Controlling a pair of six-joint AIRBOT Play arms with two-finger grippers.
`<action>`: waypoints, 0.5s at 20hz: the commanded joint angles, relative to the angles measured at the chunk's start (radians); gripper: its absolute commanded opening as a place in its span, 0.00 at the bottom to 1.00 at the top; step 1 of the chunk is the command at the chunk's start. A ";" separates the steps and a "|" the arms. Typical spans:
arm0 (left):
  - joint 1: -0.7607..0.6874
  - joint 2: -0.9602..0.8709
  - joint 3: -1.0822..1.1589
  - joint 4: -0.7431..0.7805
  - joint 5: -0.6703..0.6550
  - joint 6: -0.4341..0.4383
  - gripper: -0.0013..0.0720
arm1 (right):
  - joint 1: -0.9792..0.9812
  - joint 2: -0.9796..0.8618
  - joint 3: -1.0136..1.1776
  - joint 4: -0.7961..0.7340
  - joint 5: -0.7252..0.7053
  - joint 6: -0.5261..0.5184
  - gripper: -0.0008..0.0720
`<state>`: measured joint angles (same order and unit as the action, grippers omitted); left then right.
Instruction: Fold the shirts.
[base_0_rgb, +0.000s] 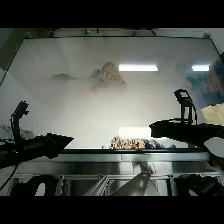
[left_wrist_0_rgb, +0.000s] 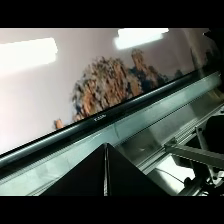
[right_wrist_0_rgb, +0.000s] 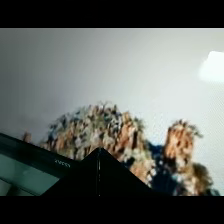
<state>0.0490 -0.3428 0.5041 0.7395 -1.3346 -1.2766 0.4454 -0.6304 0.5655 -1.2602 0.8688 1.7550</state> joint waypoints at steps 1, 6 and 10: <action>-0.001 0.001 -0.001 0.002 0.000 -0.005 0.05 | 0.001 0.001 0.000 0.000 0.000 0.001 0.03; 0.093 -0.054 0.166 0.276 -0.037 -0.062 1.00 | 0.001 0.000 0.000 0.000 0.000 0.001 0.03; 0.394 -0.205 0.434 0.783 -0.099 -0.154 1.00 | 0.001 0.000 0.000 0.000 0.000 0.001 0.03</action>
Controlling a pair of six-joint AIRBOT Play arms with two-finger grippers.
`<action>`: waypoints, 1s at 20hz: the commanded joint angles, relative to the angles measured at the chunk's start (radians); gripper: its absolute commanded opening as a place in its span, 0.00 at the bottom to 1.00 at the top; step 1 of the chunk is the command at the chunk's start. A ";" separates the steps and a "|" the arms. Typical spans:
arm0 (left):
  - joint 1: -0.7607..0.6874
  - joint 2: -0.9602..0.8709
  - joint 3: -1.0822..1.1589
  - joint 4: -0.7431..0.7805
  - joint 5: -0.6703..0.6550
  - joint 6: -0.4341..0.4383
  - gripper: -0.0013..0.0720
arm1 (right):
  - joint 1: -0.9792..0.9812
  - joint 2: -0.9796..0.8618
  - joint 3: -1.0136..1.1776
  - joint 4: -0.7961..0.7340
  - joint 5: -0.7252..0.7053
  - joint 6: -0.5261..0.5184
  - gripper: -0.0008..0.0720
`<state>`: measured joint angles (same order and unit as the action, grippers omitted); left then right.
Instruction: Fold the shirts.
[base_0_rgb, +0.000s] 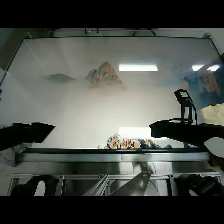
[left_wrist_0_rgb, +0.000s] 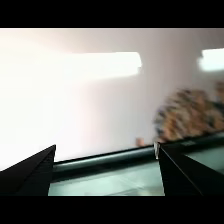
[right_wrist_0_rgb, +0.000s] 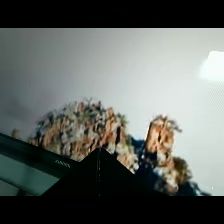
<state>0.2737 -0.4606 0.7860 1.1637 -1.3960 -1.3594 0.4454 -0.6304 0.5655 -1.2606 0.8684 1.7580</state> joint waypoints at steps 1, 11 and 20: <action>0.225 -0.130 0.182 0.473 0.002 -0.178 1.00 | 0.001 0.000 0.000 0.000 0.000 -0.003 0.03; 0.292 -0.616 0.057 0.664 0.194 -0.101 1.00 | 0.002 0.000 0.000 0.000 0.000 -0.003 0.03; 0.412 -0.904 0.086 0.562 0.199 0.027 1.00 | 0.002 0.000 0.000 0.000 0.000 -0.003 0.03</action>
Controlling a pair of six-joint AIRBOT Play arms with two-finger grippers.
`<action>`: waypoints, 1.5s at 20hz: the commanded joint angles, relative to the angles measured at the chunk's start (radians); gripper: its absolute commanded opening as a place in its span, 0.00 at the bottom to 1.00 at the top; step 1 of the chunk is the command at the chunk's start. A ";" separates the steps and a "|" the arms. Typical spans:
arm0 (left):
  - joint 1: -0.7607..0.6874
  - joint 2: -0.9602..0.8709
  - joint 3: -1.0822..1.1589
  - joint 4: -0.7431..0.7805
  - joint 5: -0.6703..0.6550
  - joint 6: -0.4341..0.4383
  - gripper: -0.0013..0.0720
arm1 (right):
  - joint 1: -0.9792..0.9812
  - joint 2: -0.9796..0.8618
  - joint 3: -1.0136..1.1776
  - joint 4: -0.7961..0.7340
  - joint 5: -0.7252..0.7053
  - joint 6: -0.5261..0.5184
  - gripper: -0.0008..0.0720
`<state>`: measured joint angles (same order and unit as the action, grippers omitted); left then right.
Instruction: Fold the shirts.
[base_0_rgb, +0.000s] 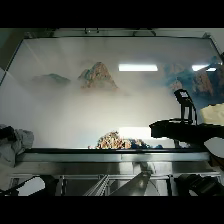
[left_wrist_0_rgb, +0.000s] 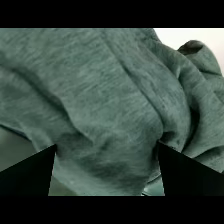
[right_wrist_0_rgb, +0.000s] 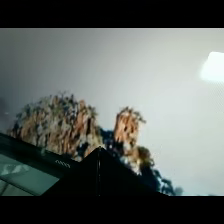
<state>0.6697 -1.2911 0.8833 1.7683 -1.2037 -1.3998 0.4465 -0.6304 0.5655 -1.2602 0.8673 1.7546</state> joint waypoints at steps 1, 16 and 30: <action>0.016 -0.095 -0.022 -0.041 0.011 0.082 0.96 | 0.001 0.000 0.000 0.000 0.001 0.000 0.03; -0.769 -0.069 0.357 -1.030 -0.150 0.422 0.05 | 0.001 0.000 0.000 0.000 -0.001 0.000 0.03; -0.771 -0.281 0.330 -0.972 -0.338 0.239 1.00 | 0.000 -0.250 0.000 0.166 -0.113 -0.096 0.65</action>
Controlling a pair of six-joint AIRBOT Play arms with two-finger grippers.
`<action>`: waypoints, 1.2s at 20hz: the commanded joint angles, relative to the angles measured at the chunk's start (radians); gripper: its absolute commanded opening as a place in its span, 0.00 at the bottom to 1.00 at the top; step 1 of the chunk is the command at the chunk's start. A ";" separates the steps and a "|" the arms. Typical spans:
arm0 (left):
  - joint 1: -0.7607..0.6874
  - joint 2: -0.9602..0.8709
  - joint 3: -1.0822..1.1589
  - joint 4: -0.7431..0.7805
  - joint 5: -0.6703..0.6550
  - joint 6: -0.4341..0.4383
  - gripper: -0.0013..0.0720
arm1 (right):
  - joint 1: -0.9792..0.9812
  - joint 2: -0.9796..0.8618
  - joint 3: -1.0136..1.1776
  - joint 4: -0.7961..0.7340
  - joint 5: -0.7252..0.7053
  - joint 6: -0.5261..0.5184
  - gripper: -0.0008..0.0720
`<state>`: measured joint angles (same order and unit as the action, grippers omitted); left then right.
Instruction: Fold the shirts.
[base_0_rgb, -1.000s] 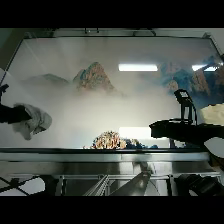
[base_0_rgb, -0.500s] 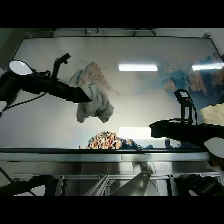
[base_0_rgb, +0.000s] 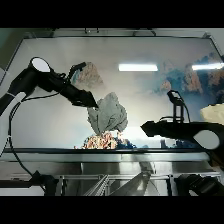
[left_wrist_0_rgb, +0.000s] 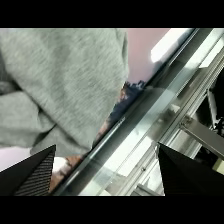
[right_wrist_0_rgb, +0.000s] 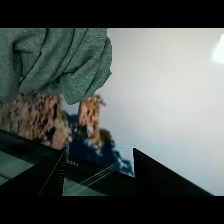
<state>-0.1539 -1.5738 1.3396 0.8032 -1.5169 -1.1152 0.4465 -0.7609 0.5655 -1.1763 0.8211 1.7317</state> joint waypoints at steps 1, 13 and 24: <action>0.060 0.001 -0.192 -0.026 -0.010 -0.045 1.00 | 0.000 -0.186 0.000 0.155 -0.082 -0.138 0.65; -0.106 -0.002 -0.402 -0.046 0.389 0.000 0.97 | 0.001 -0.701 0.192 0.684 -0.135 -0.661 0.43; 0.026 0.174 -0.236 -0.036 0.160 0.018 0.05 | -0.253 -0.428 0.219 0.354 -0.024 -0.544 0.03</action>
<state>-0.2180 -1.4849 1.0321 0.7593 -1.2049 -1.1023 0.3256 -1.3224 0.7723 -0.6296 0.7448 1.0946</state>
